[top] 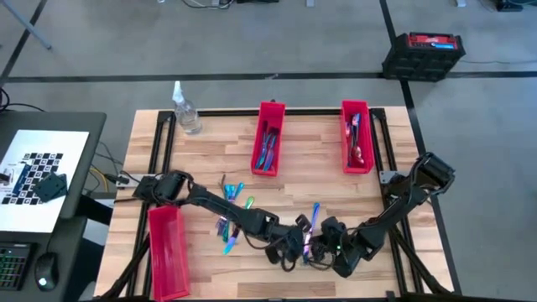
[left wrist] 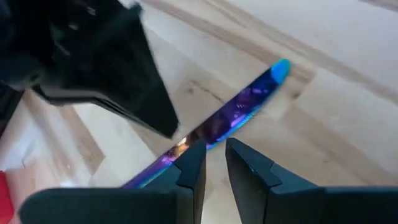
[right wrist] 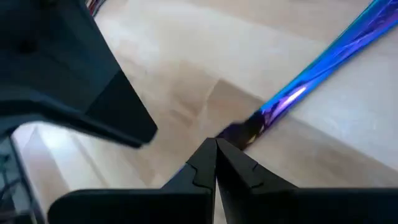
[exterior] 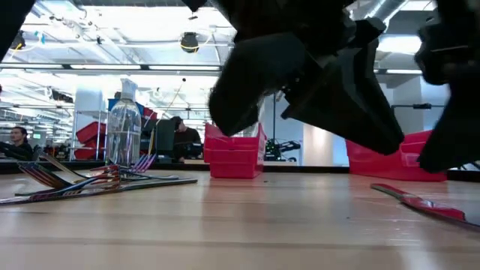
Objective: Sort silverware
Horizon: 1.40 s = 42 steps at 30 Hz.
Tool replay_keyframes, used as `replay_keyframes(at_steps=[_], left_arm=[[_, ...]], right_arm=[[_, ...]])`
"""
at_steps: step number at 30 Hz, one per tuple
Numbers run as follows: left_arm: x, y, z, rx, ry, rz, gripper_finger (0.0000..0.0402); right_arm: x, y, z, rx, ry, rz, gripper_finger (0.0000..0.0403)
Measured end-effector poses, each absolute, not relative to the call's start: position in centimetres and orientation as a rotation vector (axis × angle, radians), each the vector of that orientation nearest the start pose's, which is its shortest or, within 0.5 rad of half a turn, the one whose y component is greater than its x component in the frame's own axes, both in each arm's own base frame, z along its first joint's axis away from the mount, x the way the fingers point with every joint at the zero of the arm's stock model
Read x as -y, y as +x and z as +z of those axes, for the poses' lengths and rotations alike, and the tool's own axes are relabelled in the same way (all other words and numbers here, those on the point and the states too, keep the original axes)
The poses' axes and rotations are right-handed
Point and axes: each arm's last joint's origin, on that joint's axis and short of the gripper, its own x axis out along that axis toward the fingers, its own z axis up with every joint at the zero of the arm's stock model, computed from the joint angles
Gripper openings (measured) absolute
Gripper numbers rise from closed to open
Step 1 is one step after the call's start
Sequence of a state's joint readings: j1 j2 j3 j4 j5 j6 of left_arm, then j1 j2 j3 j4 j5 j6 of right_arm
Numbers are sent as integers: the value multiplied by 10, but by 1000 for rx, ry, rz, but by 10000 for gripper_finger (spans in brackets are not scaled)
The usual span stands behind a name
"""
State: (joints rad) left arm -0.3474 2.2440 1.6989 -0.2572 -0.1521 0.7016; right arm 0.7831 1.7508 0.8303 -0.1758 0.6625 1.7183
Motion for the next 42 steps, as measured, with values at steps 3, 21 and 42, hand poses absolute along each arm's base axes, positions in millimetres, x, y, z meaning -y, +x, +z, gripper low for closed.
replay_keyframes(at_steps=[3,21,42], left_arm=[[154,470,159,-677,885,-488,51],[154,483,124,-583,860,-603,51],[149,497,135,-471,869,-529,51]], right_arm=[[-192,234,116,-621,895,-640,0],[-185,233,119,-799,857,-704,0],[-194,214,141,-787,898,-881,0]])
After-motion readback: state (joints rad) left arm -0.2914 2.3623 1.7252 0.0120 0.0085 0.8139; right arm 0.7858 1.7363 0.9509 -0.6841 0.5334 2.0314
